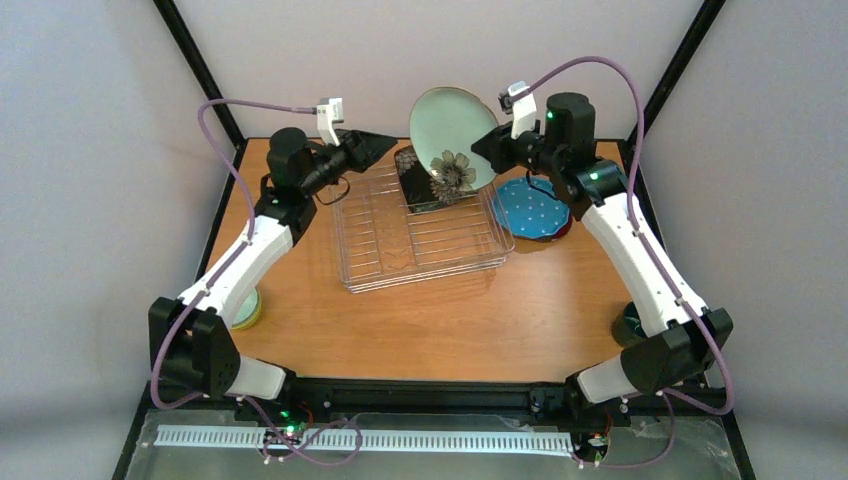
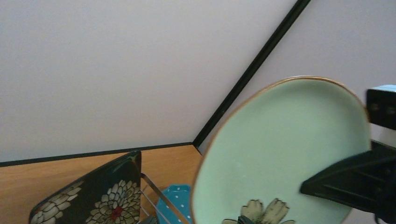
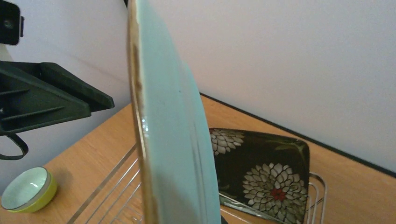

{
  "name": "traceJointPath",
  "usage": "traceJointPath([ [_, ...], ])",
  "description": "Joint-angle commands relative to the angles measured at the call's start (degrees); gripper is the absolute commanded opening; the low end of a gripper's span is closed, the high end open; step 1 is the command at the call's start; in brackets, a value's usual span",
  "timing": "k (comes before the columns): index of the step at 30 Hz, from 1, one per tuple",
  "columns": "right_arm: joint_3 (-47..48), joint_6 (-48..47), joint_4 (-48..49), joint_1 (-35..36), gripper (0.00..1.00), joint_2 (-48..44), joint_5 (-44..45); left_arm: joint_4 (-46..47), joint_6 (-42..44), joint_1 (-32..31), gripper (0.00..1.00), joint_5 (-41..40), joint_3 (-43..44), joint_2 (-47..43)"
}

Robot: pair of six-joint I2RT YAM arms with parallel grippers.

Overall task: Load the mixed dishes into the dish rack
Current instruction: Pass from the right arm to the left

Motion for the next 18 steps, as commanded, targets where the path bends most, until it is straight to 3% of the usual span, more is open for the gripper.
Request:
traceJointPath([
  [1,2.3,6.3,7.8,-0.9,0.02,0.2,-5.0,7.3,-2.4,0.2,0.97,4.1,-1.1,-0.2],
  [18,1.7,13.8,11.4,-1.1,0.02,2.8,-13.7,11.4,-4.4,0.2,0.99,8.2,2.4,6.8],
])
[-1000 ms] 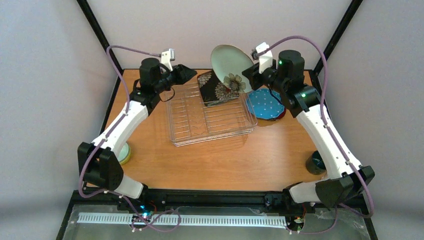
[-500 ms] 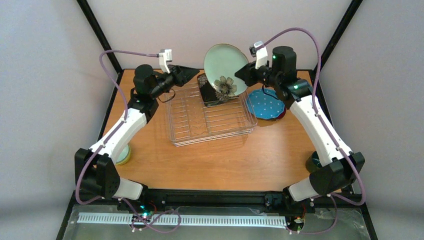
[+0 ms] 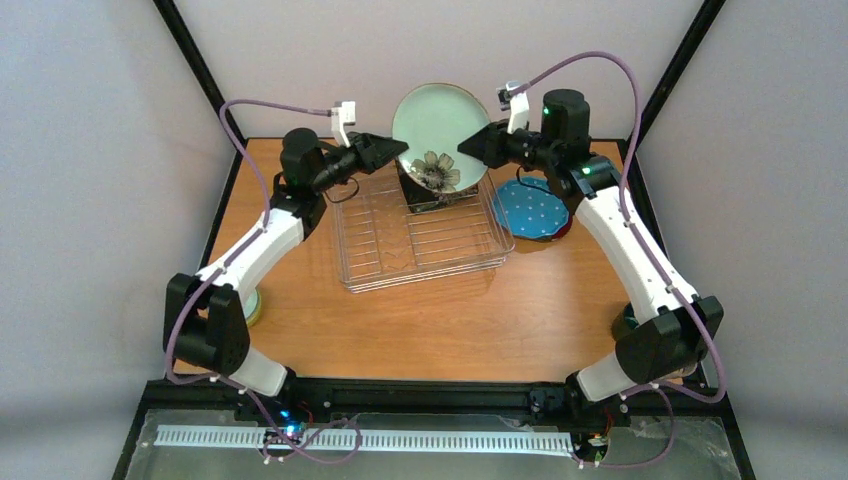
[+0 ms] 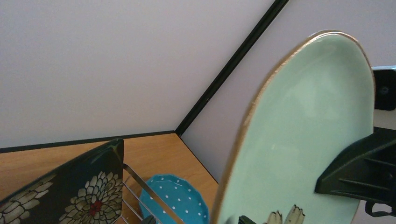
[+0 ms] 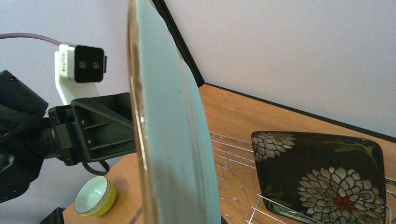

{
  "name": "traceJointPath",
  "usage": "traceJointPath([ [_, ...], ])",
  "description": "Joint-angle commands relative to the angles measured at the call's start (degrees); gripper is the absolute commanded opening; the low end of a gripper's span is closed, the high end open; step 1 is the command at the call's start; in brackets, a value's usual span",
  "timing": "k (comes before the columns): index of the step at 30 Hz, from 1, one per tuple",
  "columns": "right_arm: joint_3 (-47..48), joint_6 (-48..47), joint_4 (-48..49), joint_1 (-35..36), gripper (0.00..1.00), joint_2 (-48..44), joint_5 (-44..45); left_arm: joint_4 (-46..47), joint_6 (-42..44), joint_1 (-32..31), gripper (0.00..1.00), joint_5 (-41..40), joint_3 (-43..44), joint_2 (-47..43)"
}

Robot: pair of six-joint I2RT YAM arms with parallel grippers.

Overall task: Load the mixed dishes into the dish rack
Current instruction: Pass from the right arm to the left

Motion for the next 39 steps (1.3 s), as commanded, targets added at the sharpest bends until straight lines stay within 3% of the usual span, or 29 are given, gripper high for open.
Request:
traceJointPath([
  [1,1.5,2.4,6.9,-0.2,0.02,-0.3,-3.9,4.0,-1.0,0.2,0.99,2.0,3.6,2.2],
  [11,-1.6,3.7,9.0,0.0,0.02,0.3,-6.7,5.7,0.0,0.2,0.97,5.9,8.8,5.2],
  [18,-1.5,4.2,10.2,0.3,0.02,2.2,-7.8,5.9,-0.5,0.2,0.86,12.8,12.9,7.8],
  [21,-1.4,4.5,10.9,0.3,0.02,3.1,-8.2,5.4,0.1,0.3,0.71,16.1,14.5,8.9],
  [23,-1.4,4.5,11.3,0.3,0.02,3.5,-8.2,4.4,0.1,0.2,0.67,18.3,15.9,10.0],
  [28,-1.1,4.5,12.2,0.3,0.02,4.8,-8.4,-0.3,0.8,0.2,0.3,23.6,20.2,13.5],
  [32,-0.6,4.5,12.5,0.3,0.02,5.9,-8.9,-2.1,0.2,0.3,0.15,25.9,23.1,15.7],
  [39,1.3,4.2,13.0,0.3,0.02,8.2,-9.6,0.1,-1.7,0.3,0.02,28.3,23.3,15.9],
])
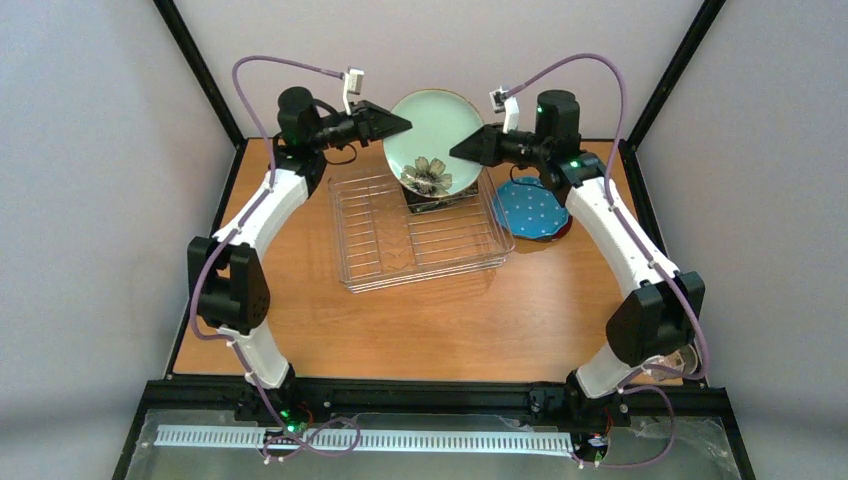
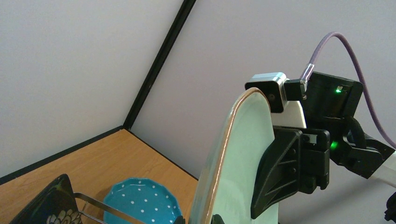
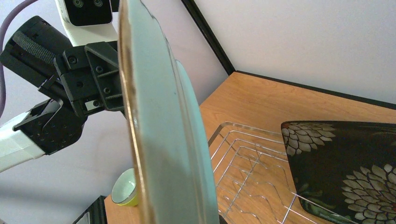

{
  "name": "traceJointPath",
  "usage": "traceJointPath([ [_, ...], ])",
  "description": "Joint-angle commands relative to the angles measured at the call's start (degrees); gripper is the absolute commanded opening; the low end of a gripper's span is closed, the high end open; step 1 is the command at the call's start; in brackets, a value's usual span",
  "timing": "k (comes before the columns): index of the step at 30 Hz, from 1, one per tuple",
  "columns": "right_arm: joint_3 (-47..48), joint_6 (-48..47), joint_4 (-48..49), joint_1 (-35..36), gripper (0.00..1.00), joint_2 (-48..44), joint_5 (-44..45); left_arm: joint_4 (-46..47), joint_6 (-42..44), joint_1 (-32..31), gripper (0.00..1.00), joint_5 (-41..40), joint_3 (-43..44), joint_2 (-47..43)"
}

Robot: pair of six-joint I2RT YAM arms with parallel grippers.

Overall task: Load the mixed dishes into the dish rack
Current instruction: Pass from the right arm to the left

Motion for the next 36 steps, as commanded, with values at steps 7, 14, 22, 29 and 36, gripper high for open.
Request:
traceJointPath([
  [7,5.1,-1.5,7.1,2.0,0.02,5.7,1.4,-6.5,0.1,-3.0,0.0,6.0,4.6,0.8],
  [14,8.8,-3.0,4.3,1.4,0.03,8.6,4.0,-17.1,11.8,-2.9,0.0,-2.3,4.4,-3.8],
  [22,9.0,-1.4,5.3,0.1,0.24,10.1,3.7,-16.2,13.9,-2.9,0.0,-4.3,3.0,-4.9],
  [29,8.8,-0.1,5.4,-1.9,0.49,11.0,3.3,-15.2,14.7,-3.0,0.0,-5.3,2.3,-4.7],
  [36,7.8,0.5,5.9,-2.7,0.56,11.9,3.1,-14.5,15.0,-2.9,0.0,-5.4,2.4,-3.4],
])
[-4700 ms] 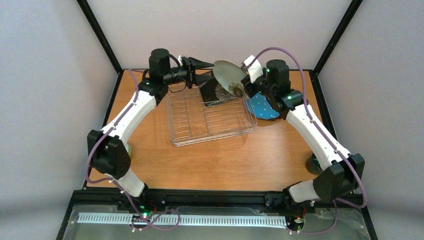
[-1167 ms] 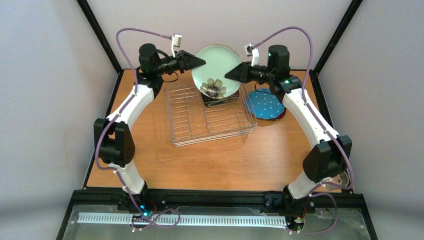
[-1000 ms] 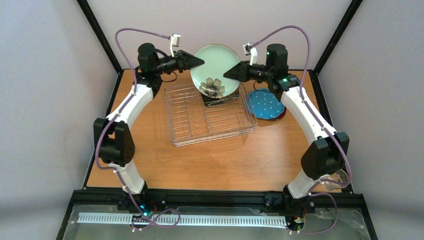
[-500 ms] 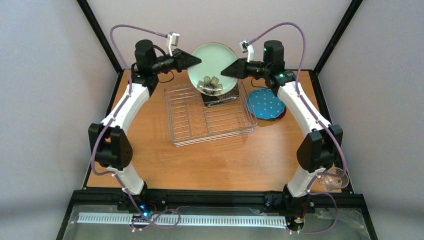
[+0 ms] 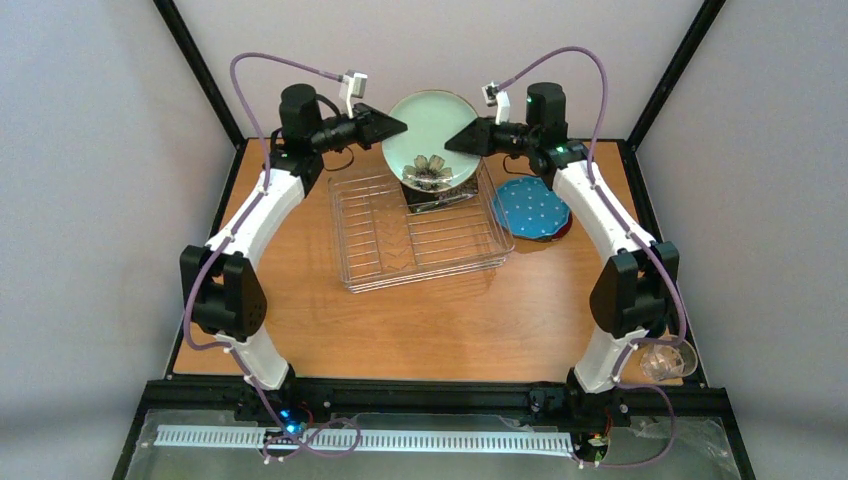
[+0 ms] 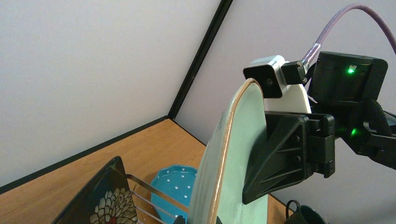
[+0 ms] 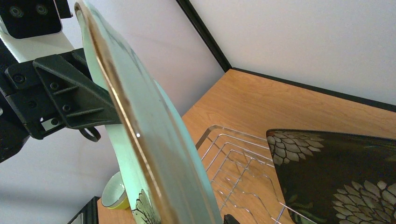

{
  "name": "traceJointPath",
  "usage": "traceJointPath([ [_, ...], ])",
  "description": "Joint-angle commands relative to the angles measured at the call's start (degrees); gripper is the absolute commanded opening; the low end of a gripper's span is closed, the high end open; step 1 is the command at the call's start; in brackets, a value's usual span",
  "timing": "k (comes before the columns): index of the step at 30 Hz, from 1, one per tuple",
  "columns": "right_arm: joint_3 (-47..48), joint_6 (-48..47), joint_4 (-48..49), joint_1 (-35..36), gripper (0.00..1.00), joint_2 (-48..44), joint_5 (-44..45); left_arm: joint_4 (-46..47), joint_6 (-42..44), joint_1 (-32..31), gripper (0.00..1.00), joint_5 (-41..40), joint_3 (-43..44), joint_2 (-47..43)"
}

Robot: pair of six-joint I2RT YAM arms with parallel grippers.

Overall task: Load the mixed dishes into the dish rack
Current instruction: Pass from the right arm to the left

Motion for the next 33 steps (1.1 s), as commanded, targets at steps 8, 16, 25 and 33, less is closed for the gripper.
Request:
traceJointPath([
  [8,0.2,1.8,5.0,-2.1,0.58,3.4,5.6,1.5,1.9,-2.7,0.0,4.2,0.2,0.5],
  [16,-0.9,1.7,5.5,-3.6,0.59,4.3,5.3,1.3,3.2,-2.7,0.0,4.0,-0.6,1.4],
  [25,-1.1,1.7,5.5,-4.4,0.59,5.5,4.7,3.0,1.1,-2.7,0.0,5.9,-0.7,1.3],
  [33,-2.6,3.2,7.4,-5.8,0.62,5.4,3.0,6.5,-2.6,-2.7,0.0,7.6,-1.5,-0.1],
])
